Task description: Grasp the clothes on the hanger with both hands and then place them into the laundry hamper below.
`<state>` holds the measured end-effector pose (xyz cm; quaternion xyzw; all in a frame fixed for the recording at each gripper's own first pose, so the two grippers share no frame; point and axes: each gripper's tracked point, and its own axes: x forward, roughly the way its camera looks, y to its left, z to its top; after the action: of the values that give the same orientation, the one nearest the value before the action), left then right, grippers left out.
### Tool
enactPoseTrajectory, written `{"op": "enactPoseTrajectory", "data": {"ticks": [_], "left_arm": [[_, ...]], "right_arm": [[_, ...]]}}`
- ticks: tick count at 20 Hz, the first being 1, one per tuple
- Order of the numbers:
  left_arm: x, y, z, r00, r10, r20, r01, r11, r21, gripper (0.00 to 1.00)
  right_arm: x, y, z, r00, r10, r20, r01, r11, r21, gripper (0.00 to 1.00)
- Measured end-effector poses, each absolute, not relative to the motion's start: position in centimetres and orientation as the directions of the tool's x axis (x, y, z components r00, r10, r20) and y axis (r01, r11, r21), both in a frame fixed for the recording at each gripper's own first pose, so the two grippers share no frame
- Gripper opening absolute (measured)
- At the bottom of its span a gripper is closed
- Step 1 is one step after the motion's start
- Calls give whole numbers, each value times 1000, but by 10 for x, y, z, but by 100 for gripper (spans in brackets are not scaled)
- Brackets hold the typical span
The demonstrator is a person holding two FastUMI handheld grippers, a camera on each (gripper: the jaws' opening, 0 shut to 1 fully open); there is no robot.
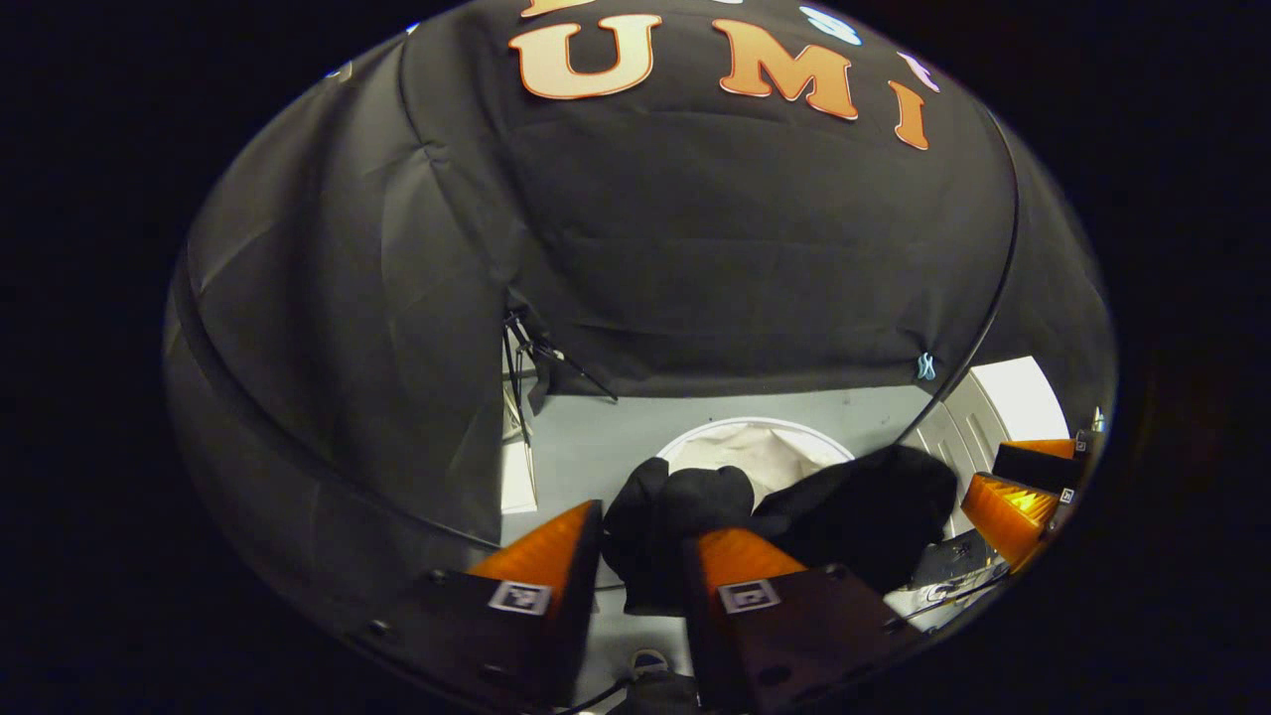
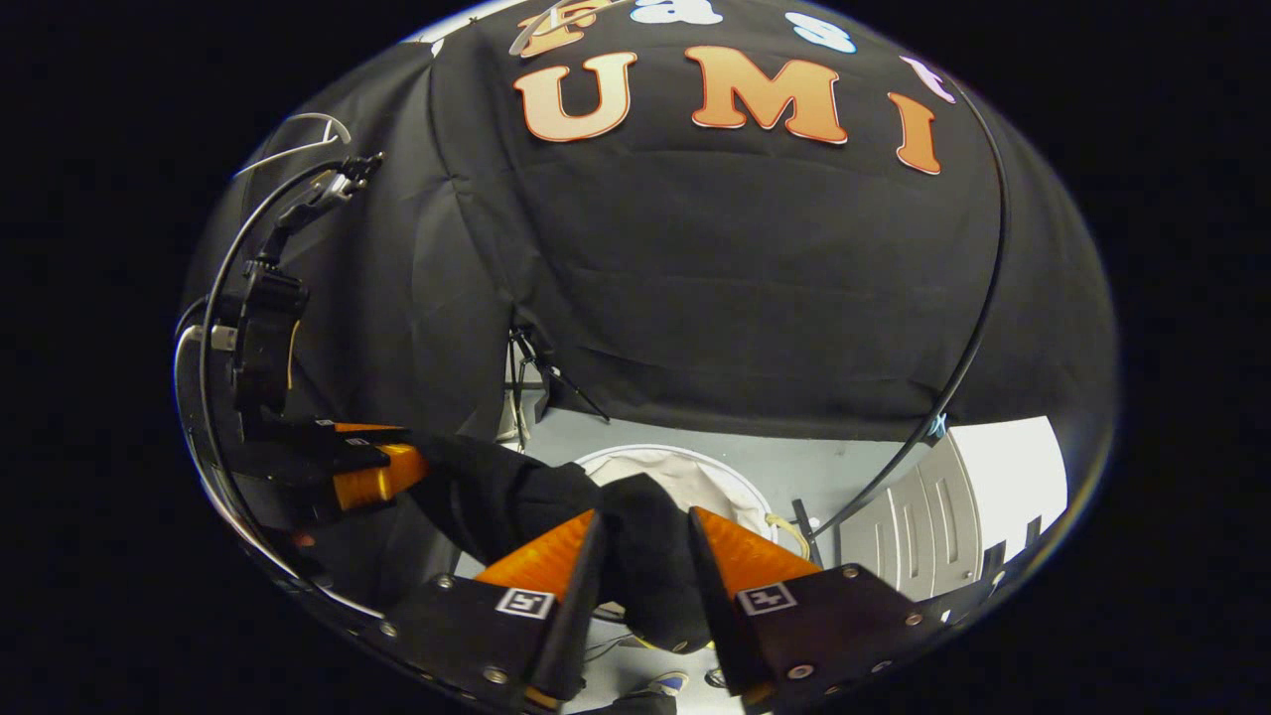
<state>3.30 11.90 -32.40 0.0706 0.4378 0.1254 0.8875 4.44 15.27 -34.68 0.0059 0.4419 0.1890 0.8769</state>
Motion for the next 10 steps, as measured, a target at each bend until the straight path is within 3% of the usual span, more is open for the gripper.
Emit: {"op": "enactPoseTrajectory", "data": {"ticks": [2, 3, 5, 10], "left_arm": [[28, 130, -328, 569, 303, -765, -178, 953, 245, 100], [30, 129, -326, 572, 301, -763, -183, 953, 240, 97], [30, 129, -323, 580, 297, -758, -183, 955, 234, 97], [30, 131, -317, 598, 296, -745, -176, 955, 238, 97]], "right_arm": [[44, 151, -348, 532, 330, -779, -307, 933, 186, 75], [44, 148, -350, 531, 322, -783, -299, 937, 182, 84], [40, 143, -354, 522, 312, -794, -295, 939, 174, 90], [26, 138, -357, 508, 299, -808, -296, 941, 162, 92]]}}
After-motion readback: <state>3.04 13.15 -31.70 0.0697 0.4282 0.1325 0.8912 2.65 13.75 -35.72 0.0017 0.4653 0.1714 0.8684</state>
